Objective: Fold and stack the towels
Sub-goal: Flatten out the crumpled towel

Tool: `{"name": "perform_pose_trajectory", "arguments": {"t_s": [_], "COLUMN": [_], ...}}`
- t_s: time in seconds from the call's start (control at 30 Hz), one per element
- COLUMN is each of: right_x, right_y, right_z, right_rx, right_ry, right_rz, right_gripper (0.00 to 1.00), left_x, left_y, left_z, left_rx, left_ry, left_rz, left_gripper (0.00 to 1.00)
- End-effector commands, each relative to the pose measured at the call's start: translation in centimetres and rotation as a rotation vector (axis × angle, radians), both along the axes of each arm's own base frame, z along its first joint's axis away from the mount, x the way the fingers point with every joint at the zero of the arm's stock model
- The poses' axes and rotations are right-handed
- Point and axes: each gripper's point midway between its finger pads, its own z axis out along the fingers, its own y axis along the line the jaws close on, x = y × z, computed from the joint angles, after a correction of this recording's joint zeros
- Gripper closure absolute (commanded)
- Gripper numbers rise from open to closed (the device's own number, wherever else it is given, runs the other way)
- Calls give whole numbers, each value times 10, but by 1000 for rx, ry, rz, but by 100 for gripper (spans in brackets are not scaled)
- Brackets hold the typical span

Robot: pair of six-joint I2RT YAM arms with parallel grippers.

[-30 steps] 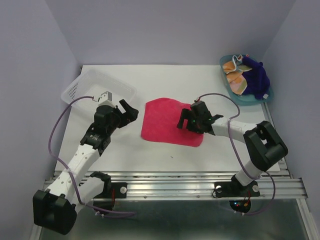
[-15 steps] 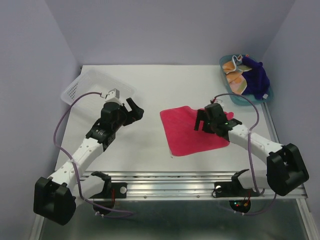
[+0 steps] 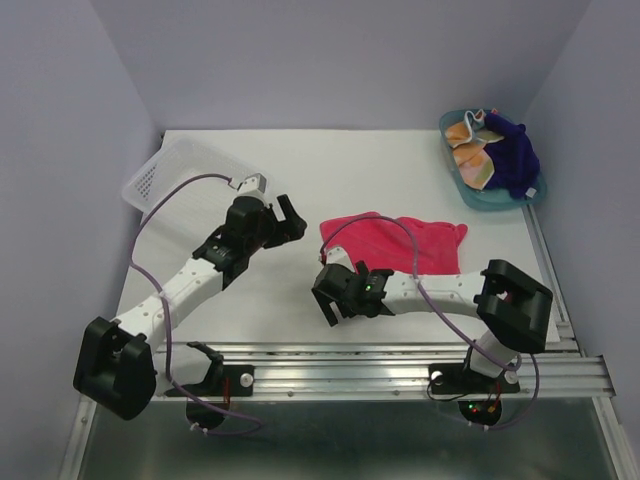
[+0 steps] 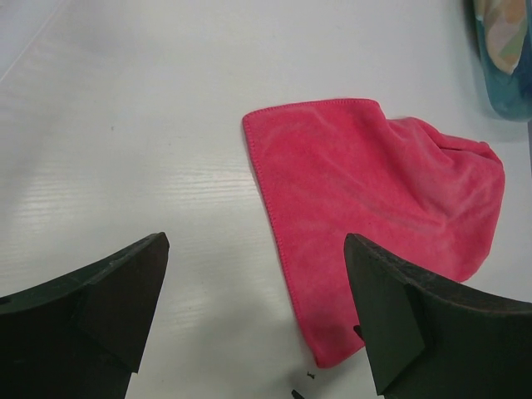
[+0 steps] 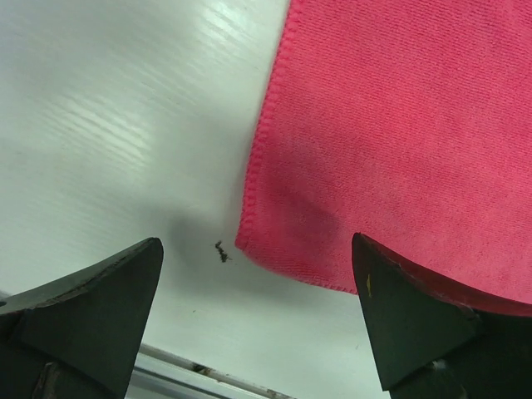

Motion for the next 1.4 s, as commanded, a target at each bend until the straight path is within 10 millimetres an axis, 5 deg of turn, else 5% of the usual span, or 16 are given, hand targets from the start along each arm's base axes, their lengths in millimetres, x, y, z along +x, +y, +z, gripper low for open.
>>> {"name": "perform_pose_trajectory", "arguments": {"t_s": [0.0,0.3,0.43,0.8,0.97,1.0,1.07,1.37], "right_x": [18,-3,-1,0,-1,-1,-2,-20], "right_y": [3,-2,-10,-13,-17,-21,-29,-46], "right_z": [14,-8,-8,-24,-20,-16,-10,-24], "right_rx": [-20,-7,-16,-13,1,9,27,47], "right_ry": [-61,25,0,-15,-21,-33,-47,13], "right_rz": [-70,-67,-99,-94,-115,-129,-157,-168], "right_gripper": [0,31,53,56,76,89,99,99], "left_x": [15,18,21,28,31,32,32,26], "left_y": [0,-4,-13,-33,-42,-43,-47,-69], "left_z": [28,16,6,-19,-29,-31,-36,-70], "left_rx": [4,37,54,96,117,122,126,160], "left_ry": [-90,-60,-32,31,56,59,70,149], "left_rz": [24,30,17,-16,-36,-38,-49,-101], "left_gripper": [1,1,1,1,1,1,1,1]}}
